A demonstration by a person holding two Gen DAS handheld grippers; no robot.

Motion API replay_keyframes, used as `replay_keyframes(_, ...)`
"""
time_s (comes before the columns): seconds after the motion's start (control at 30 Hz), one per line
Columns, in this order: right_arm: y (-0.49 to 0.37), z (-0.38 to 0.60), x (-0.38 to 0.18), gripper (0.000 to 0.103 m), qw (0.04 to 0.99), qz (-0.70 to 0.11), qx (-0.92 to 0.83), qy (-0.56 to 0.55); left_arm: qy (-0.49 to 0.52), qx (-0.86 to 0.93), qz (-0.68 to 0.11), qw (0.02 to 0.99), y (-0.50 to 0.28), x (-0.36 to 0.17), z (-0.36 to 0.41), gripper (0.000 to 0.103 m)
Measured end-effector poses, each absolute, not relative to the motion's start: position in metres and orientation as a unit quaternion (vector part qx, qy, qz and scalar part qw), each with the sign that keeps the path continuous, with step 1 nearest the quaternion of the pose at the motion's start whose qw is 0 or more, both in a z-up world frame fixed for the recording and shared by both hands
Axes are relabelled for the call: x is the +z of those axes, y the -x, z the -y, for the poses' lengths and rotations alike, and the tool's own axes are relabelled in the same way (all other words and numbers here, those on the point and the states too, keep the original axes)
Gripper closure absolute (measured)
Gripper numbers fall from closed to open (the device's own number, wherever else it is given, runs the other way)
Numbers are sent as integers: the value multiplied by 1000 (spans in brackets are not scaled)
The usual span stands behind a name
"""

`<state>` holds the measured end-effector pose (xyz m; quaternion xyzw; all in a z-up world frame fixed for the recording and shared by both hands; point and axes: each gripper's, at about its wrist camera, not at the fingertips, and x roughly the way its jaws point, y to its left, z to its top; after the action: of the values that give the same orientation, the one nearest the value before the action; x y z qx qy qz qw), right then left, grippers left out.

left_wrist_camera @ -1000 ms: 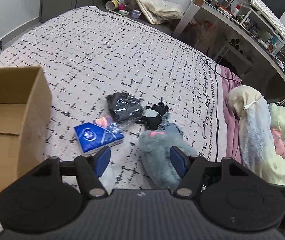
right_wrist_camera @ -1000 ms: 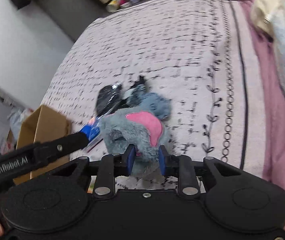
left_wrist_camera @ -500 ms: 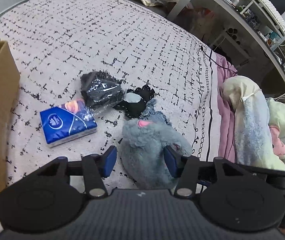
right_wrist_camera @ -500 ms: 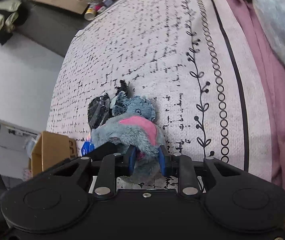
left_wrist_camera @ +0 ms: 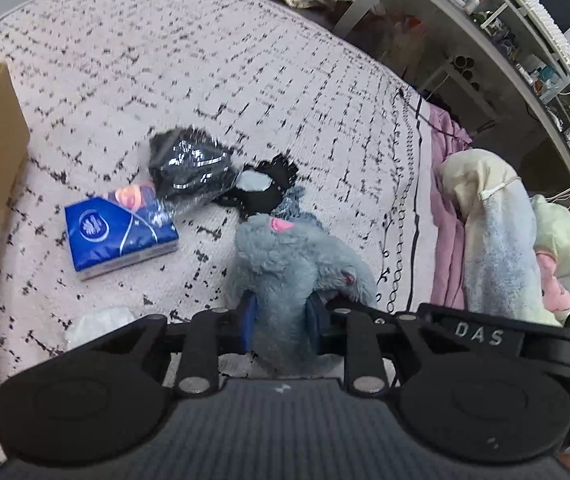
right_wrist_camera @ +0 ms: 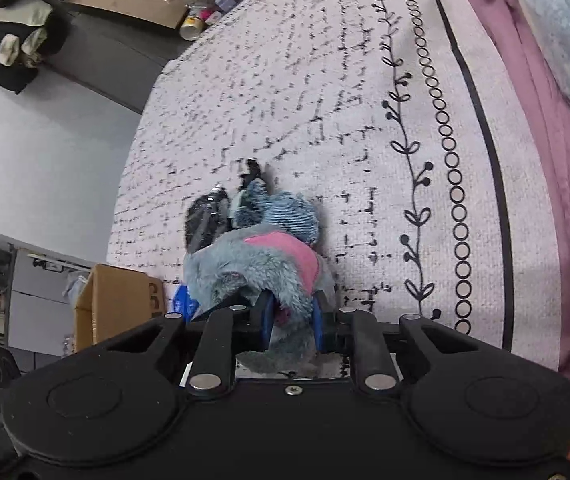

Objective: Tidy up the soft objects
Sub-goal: 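Close the right gripper on the grey plush and lift it, then carry the grey plush with the right gripper into the cardboard box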

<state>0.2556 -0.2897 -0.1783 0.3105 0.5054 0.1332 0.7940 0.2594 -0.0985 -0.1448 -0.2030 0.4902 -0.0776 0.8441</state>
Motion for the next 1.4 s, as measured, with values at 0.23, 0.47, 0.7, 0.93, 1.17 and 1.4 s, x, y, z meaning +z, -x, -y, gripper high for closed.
replay_keyframes(0.23,-243,286,-155,84,810,-466,175,-310,208,-80,-462,858,-247,-117,86,79)
replay_keyframes(0.47,-233,278,-134,84,820,-430,217,-310,202,-78,-434,875,-230,-89,73,79)
replay_keyframes(0.7,-222,260,-116,84,827,-401,252,-303,201,-70,-411,886,-213,-64,54,79)
replay_keyframes(0.93,-212,235,-102,84,831,-383,281,-290,210,-62,-397,891,-199,-49,26,79)
replay_keyframes(1.17,-204,206,-100,84,835,-363,300,-285,209,-43,-383,899,-186,-36,2,79)
replay_keyframes(1.4,-199,174,-92,84,838,-349,320,-272,213,-31,-372,903,-177,-30,-30,79)
